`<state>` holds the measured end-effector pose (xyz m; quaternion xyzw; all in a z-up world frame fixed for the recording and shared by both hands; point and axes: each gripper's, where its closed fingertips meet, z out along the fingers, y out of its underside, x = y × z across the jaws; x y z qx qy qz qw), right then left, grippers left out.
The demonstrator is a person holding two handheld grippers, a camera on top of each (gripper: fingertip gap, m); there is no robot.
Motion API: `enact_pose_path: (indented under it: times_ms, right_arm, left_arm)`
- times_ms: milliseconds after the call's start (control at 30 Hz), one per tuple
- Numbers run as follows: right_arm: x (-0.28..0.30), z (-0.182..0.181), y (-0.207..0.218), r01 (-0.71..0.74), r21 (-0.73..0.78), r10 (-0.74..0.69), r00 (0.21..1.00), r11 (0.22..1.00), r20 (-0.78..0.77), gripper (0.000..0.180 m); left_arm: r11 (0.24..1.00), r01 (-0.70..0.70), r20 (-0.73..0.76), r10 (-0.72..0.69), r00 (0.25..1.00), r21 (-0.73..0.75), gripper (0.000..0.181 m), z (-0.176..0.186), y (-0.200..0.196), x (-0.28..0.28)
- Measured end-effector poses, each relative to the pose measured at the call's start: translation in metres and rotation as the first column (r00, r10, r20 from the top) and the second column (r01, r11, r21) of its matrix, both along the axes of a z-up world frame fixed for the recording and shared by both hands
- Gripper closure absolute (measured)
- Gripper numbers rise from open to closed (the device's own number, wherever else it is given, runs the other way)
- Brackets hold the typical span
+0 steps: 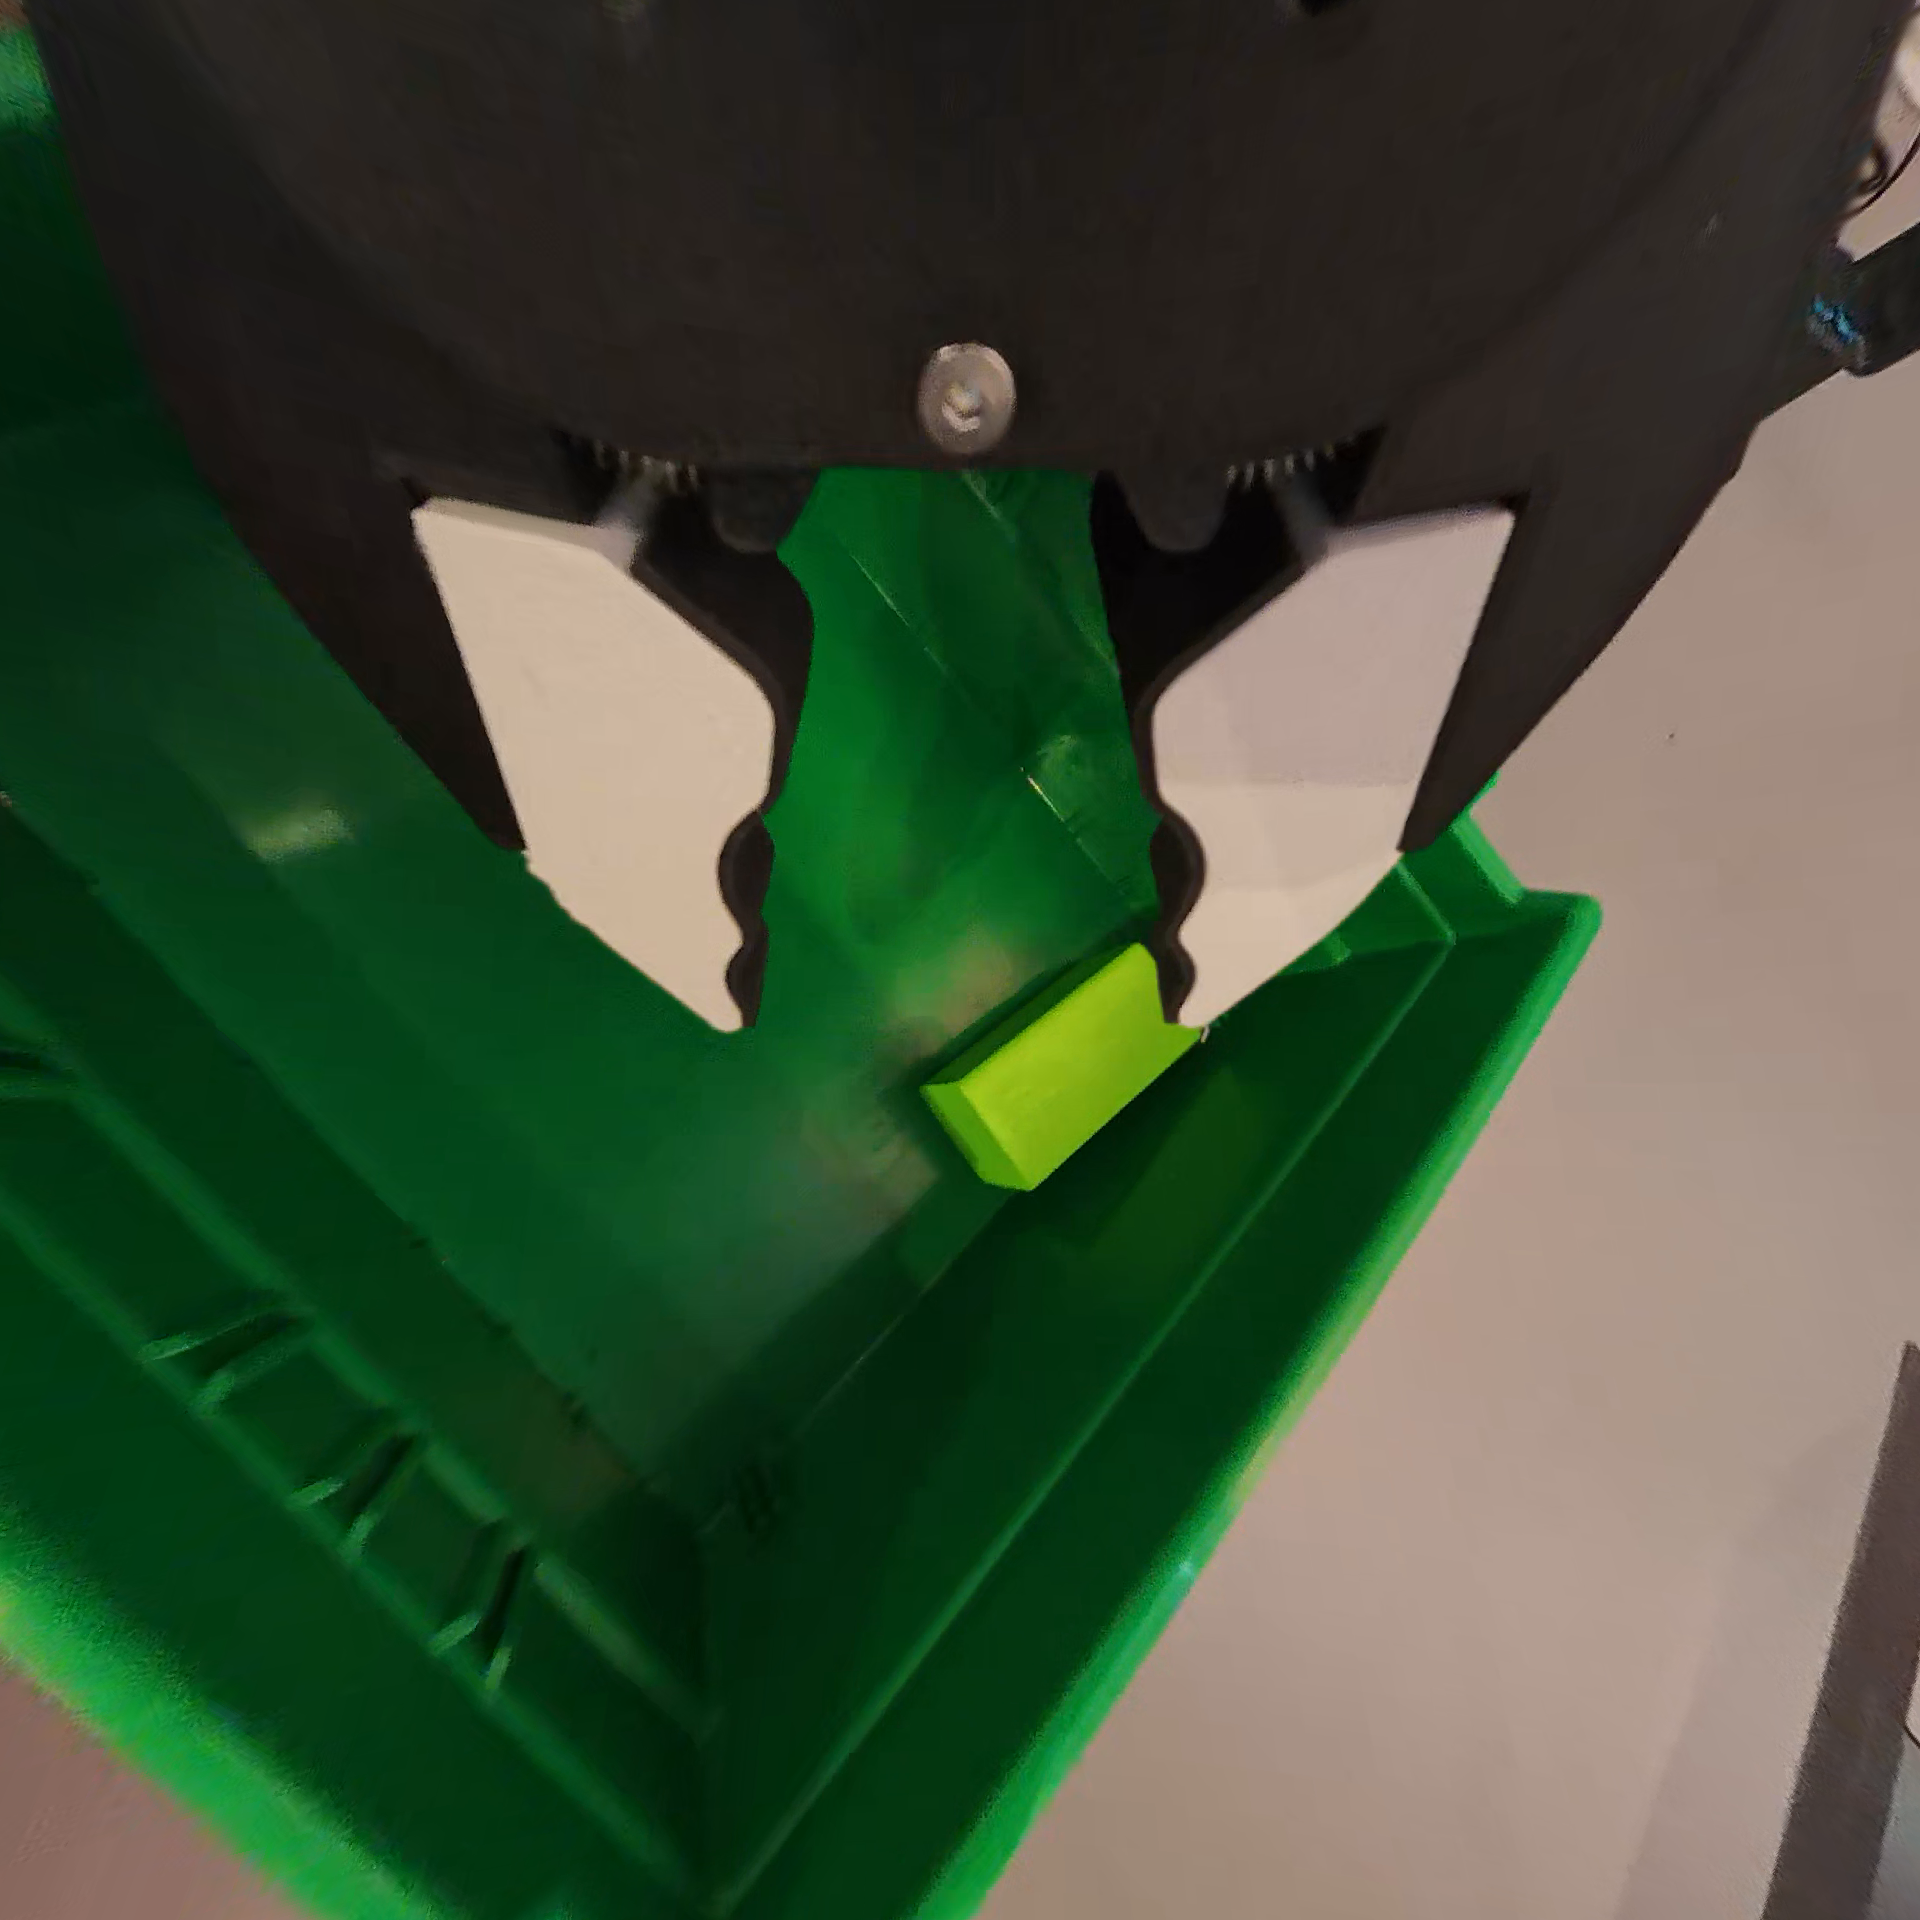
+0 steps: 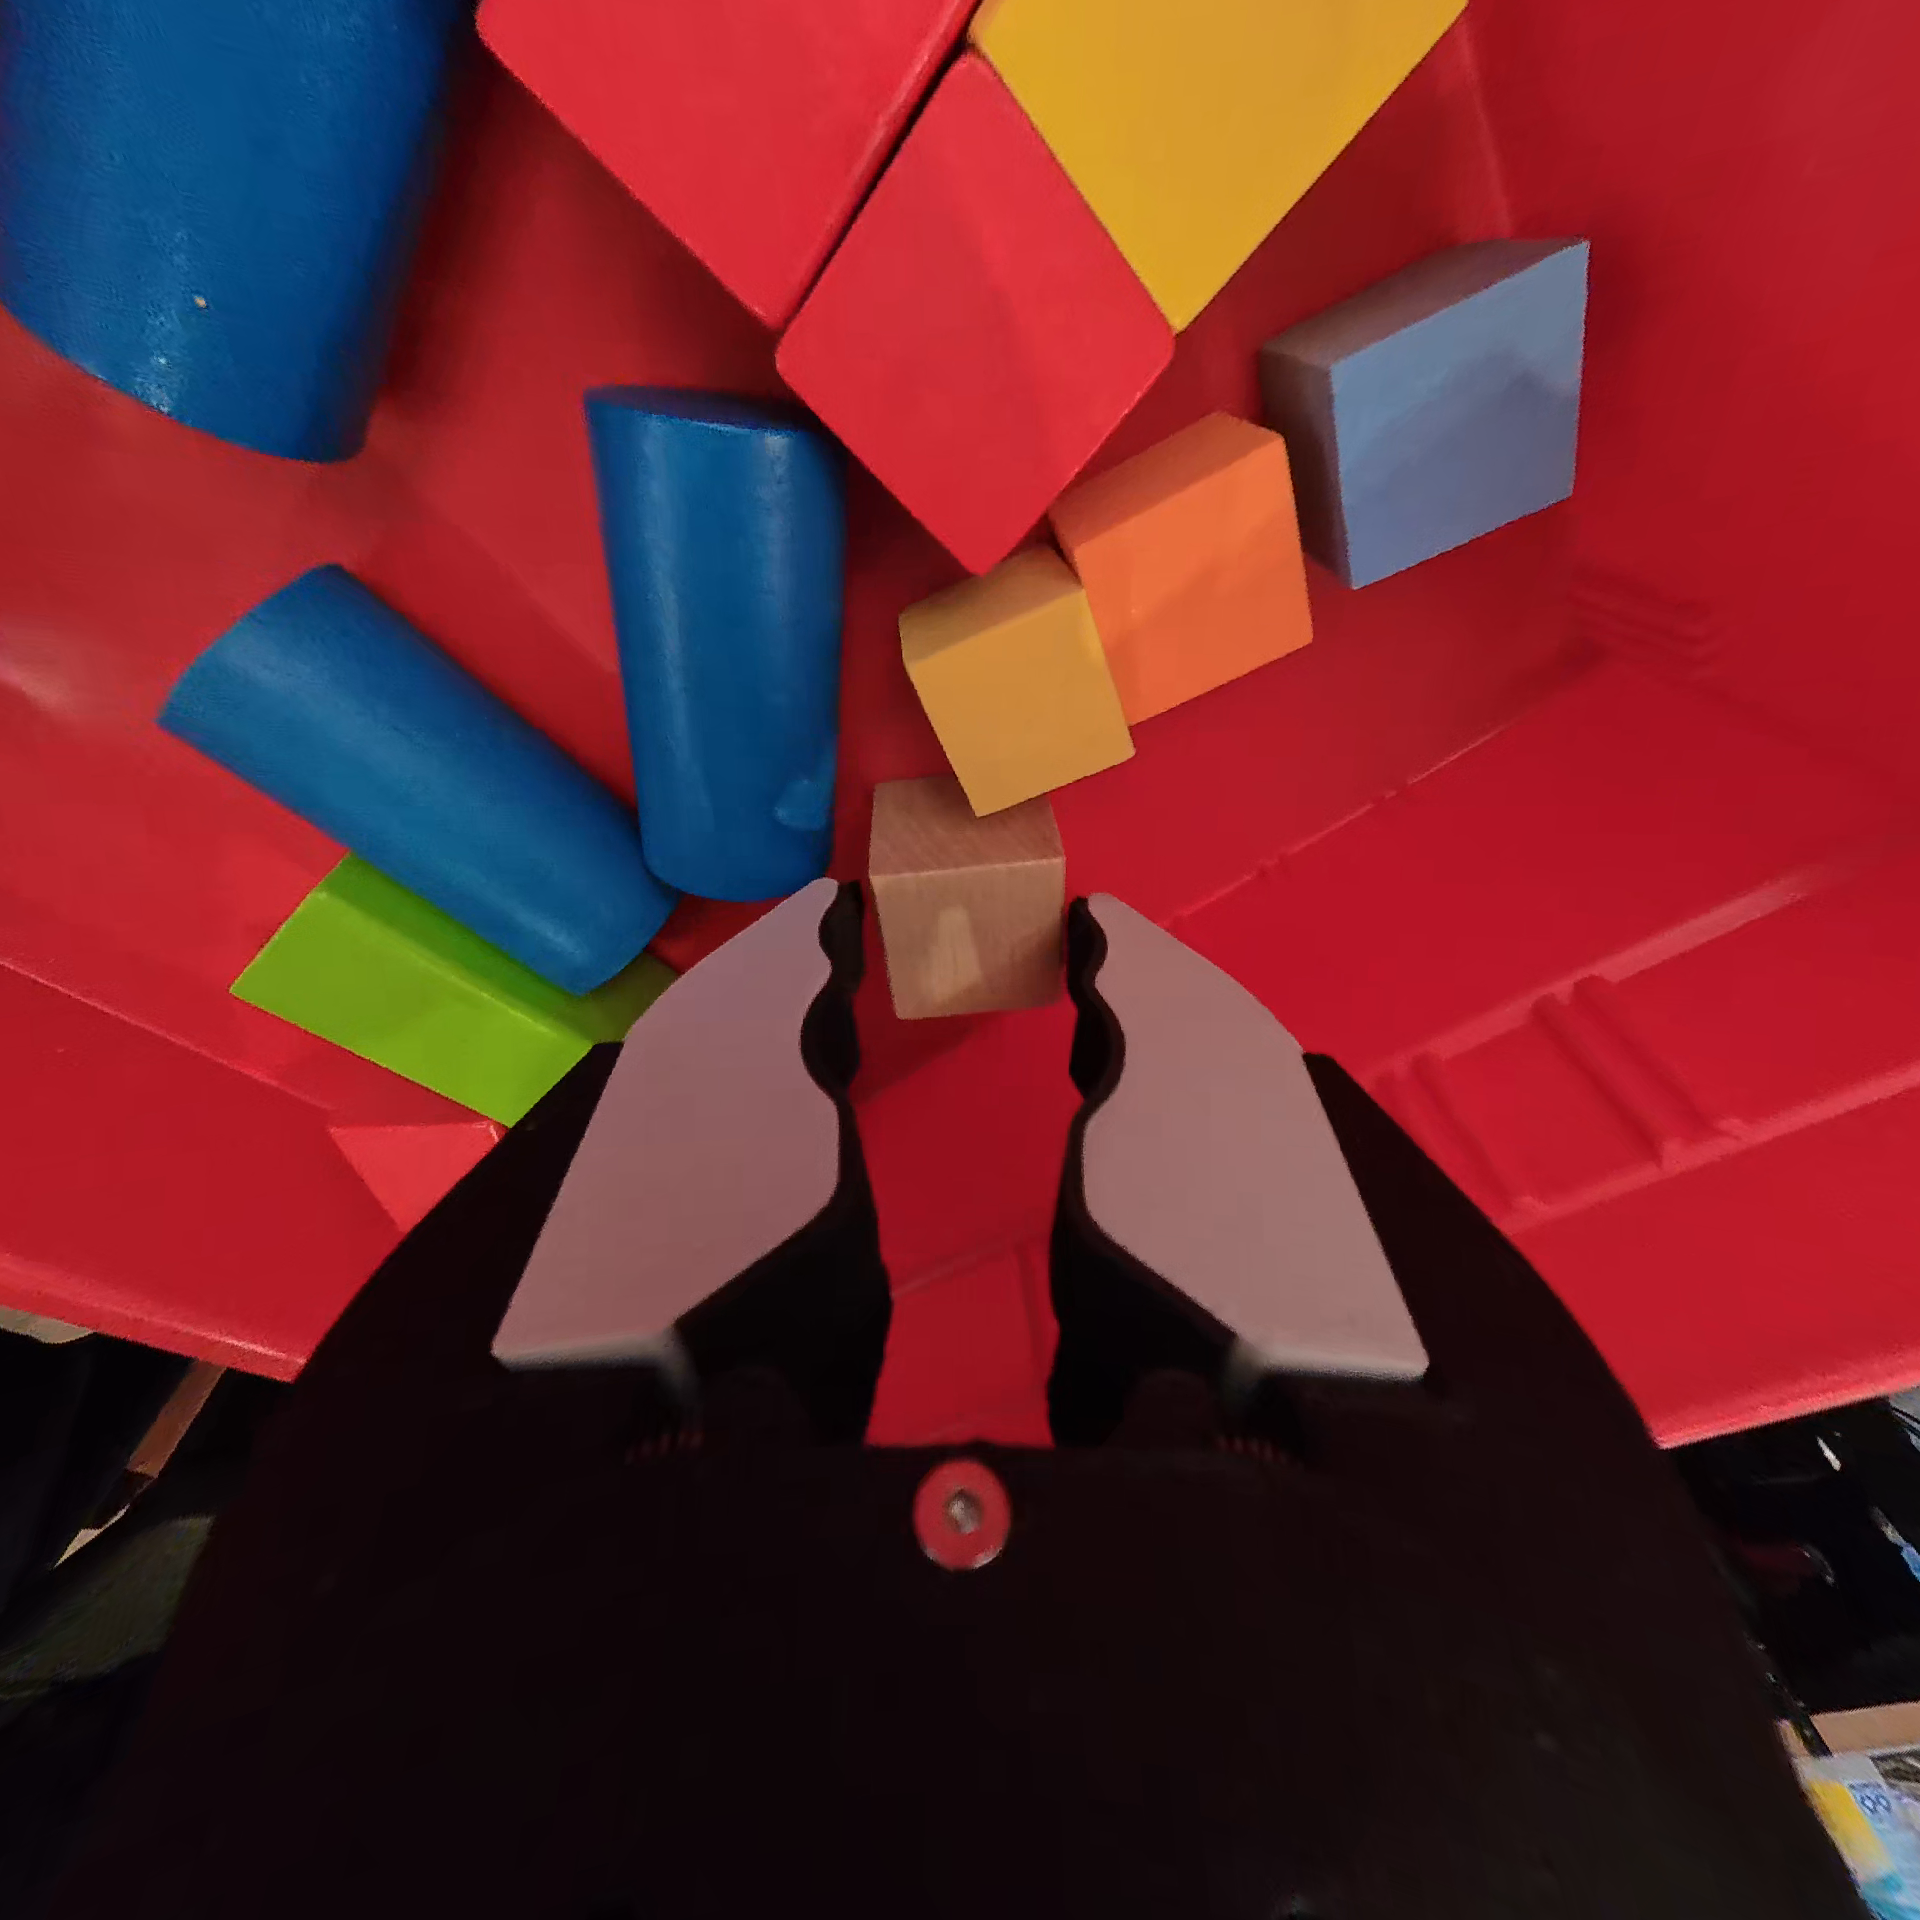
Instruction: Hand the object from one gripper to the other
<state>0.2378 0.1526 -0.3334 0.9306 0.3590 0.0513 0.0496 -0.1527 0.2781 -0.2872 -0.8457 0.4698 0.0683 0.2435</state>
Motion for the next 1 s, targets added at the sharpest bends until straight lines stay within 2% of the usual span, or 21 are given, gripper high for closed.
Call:
enact_pose_path:
  times_ms: [33,233,400,533,733,967,1000]
  right_arm:
    - [-0.001,0.000,0.000,-0.001,0.000,0.001,1.000,1.000,-0.005,0.142]
    - [-0.002,0.001,-0.002,-0.005,0.008,0.005,1.000,1.000,-0.022,0.139]
    - [-0.004,0.002,-0.003,-0.004,0.013,0.004,0.999,1.000,-0.036,0.138]
    - [-0.005,0.002,-0.005,-0.004,0.013,0.004,0.999,1.000,-0.045,0.137]
    - [-0.005,0.002,-0.006,-0.004,0.016,0.005,0.998,1.000,-0.055,0.136]
    - [-0.007,0.002,-0.007,-0.003,0.015,0.004,0.998,1.000,-0.067,0.136]
    - [-0.007,0.002,-0.007,-0.003,0.015,0.004,0.998,1.000,-0.068,0.136]
  left_arm:
    - [1.000,-0.003,-0.015,0.003,1.000,-0.001,0.109,-0.004,0.001,-0.002]
    - [1.000,-0.016,-0.071,0.014,0.997,-0.021,0.110,-0.024,0.008,-0.008]
    - [0.984,-0.153,0.008,0.154,0.988,-0.096,0.100,-0.036,0.015,-0.010]
    - [0.961,-0.242,-0.009,0.243,0.970,-0.136,0.088,-0.047,0.018,-0.021]
    - [0.917,-0.361,0.048,0.374,0.926,-0.171,0.092,-0.056,0.029,-0.026]
    - [0.872,-0.428,0.107,0.461,0.881,-0.236,0.099,-0.061,0.032,-0.027]
    - [0.872,-0.431,0.118,0.465,0.878,-0.230,0.107,-0.060,0.033,-0.027]
